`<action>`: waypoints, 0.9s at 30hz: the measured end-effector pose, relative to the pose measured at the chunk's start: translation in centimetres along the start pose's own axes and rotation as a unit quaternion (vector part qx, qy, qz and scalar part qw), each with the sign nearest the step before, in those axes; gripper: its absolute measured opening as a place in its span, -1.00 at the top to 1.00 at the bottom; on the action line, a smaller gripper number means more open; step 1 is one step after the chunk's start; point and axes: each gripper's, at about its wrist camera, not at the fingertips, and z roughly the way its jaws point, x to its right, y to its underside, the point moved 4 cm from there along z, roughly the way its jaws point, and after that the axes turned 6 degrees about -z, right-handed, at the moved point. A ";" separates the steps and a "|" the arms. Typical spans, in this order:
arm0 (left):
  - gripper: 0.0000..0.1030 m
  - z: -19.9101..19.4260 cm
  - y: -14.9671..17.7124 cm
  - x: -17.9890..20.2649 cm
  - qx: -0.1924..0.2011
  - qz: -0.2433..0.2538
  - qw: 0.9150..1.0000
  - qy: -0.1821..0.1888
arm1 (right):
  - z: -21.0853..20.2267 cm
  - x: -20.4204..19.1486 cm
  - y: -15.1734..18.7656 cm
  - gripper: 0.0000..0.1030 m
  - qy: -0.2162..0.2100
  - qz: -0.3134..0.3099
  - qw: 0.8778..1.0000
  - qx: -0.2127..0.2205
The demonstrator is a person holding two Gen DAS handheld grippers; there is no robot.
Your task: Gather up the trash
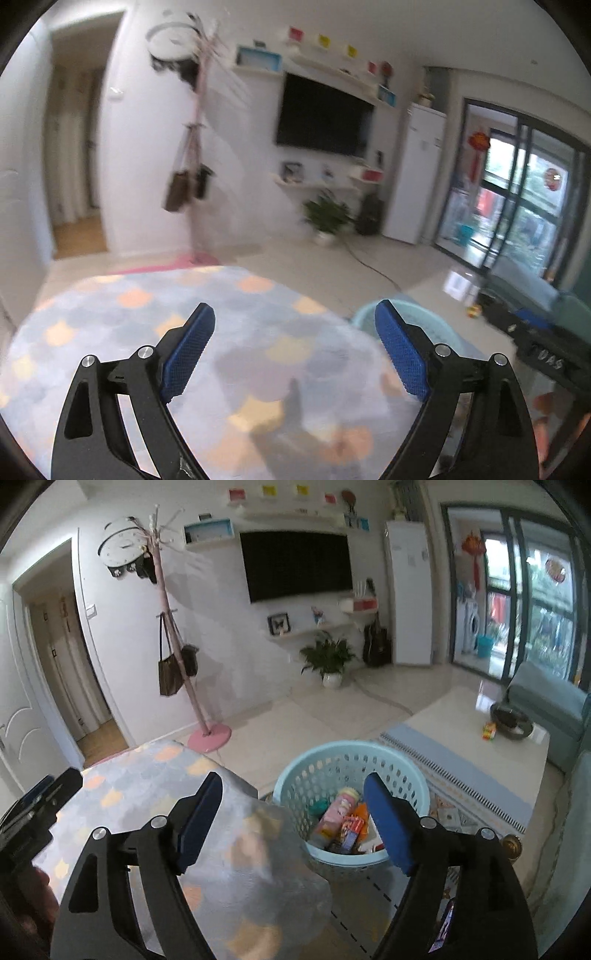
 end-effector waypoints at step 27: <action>-0.73 -0.2 4.0 -1.7 0.009 -0.003 0.998 -0.061 | 0.4 -2.5 2.7 -0.46 0.049 -0.041 0.997 0.042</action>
